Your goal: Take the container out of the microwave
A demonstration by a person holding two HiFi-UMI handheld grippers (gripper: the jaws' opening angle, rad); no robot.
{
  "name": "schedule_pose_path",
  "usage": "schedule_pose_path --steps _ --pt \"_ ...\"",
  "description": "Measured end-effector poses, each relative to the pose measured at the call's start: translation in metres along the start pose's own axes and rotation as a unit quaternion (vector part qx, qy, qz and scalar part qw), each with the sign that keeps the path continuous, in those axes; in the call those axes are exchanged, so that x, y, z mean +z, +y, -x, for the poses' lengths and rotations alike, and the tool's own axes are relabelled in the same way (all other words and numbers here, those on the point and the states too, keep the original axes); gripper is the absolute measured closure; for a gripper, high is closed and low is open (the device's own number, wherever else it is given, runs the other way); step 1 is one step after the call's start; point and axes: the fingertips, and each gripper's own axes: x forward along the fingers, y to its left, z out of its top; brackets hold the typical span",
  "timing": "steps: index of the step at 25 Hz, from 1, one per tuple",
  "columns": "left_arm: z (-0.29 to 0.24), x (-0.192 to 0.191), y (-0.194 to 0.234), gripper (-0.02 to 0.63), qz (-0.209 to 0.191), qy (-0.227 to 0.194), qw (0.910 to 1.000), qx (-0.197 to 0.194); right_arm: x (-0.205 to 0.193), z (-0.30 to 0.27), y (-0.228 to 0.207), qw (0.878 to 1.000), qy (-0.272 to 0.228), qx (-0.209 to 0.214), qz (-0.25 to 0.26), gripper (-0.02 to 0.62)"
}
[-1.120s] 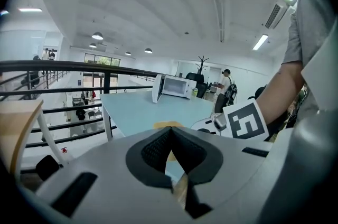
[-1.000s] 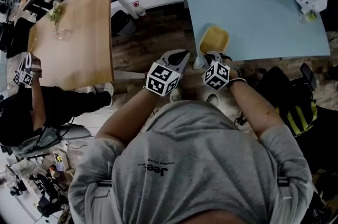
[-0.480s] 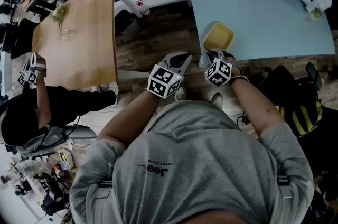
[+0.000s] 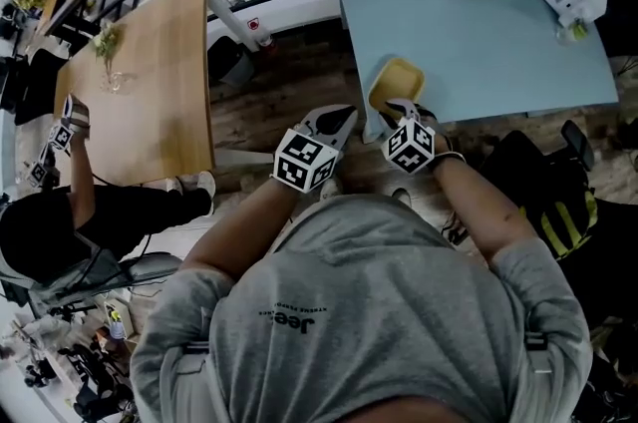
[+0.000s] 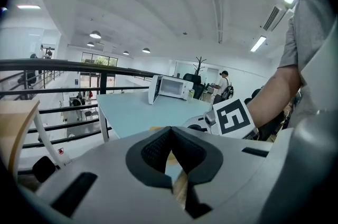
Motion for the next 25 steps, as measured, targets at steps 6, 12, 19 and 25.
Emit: schedule_pose_path --steps 6,12,19,25 --pt "0.000 0.035 -0.013 0.597 -0.009 -0.034 0.9993 -0.014 0.009 0.045 -0.023 0.998 -0.038 -0.012 -0.055 0.488" --pt "-0.006 0.074 -0.035 0.597 -0.023 -0.066 0.9970 -0.034 0.013 0.106 -0.059 0.988 -0.083 -0.039 -0.121 0.489" --pt "-0.018 0.120 -0.064 0.597 -0.052 -0.104 0.9911 -0.064 -0.009 0.181 -0.107 0.968 -0.128 -0.099 -0.193 0.515" --pt "-0.022 0.157 -0.081 0.597 -0.073 -0.131 0.9858 -0.077 -0.033 0.239 -0.135 0.949 -0.154 -0.145 -0.235 0.541"
